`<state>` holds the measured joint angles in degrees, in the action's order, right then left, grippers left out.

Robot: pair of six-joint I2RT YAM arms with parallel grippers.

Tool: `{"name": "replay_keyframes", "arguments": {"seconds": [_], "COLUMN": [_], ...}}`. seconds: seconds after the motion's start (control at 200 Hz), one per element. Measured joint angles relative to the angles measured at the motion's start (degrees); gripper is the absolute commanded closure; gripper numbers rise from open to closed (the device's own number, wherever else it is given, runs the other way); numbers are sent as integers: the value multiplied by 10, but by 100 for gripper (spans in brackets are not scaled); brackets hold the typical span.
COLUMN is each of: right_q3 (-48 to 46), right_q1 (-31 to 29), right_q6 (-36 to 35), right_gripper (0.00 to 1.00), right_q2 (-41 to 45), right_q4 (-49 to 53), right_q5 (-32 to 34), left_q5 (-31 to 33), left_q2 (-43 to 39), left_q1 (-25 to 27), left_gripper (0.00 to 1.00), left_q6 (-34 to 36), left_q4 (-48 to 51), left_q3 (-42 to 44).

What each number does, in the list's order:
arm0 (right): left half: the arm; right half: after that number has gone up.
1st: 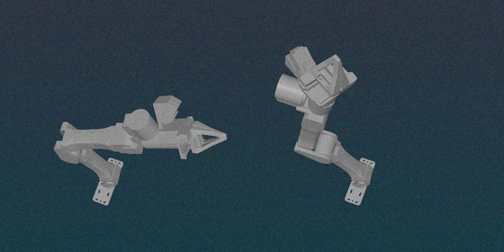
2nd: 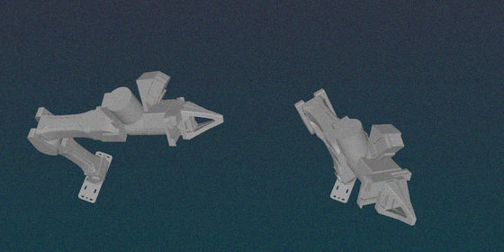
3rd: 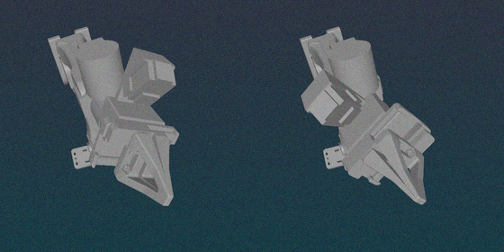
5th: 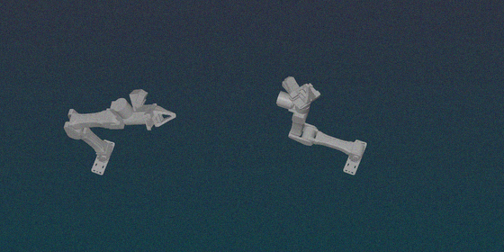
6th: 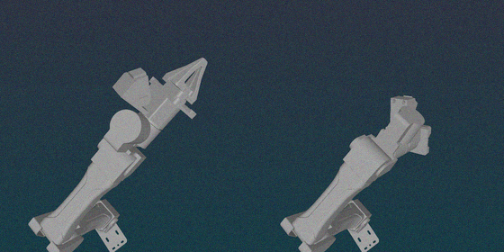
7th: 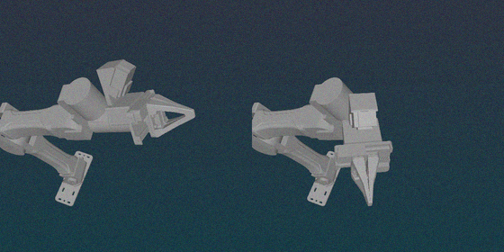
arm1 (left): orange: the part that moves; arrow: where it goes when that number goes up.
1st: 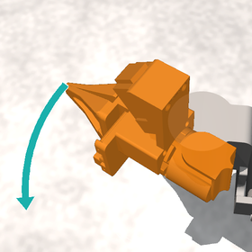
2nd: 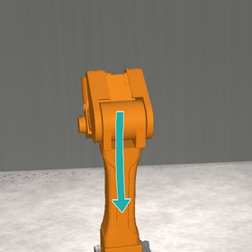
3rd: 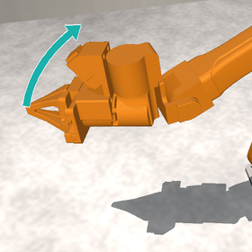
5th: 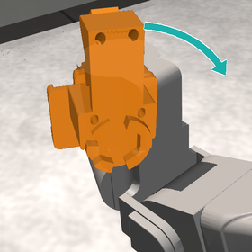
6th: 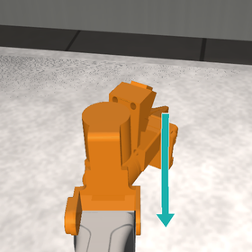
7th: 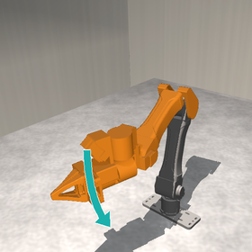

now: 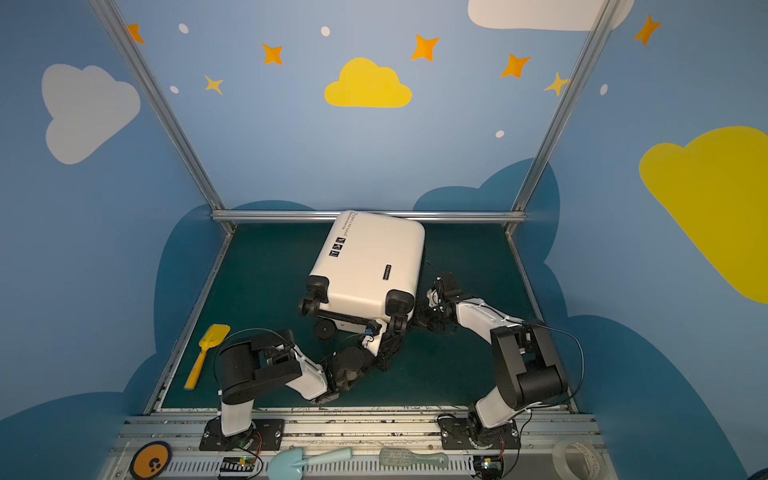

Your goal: Pack the luggage

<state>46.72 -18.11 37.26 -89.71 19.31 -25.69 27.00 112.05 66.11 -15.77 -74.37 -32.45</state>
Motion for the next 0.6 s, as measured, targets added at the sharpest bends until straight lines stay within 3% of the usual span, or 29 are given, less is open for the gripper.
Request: {"name": "replay_keyframes", "arguments": {"seconds": [0.25,0.466,0.601], "right_q3": [0,0,0], "right_q1": [0,-1,-1], "right_q6": [0,0,0], "right_gripper": [96,97,97], "right_q2": [-1,-4,-4], "right_q4": [1,2,2], "right_q5": [-1,-3,-3], "left_q5": [0,-7,-13], "left_q2": [0,0,0], "left_q1": [-4,-5,-4], "left_gripper": [80,62,65], "left_q6": [6,12,14], "left_q4": [2,6,12], "left_q3": [0,-3,-7]}}
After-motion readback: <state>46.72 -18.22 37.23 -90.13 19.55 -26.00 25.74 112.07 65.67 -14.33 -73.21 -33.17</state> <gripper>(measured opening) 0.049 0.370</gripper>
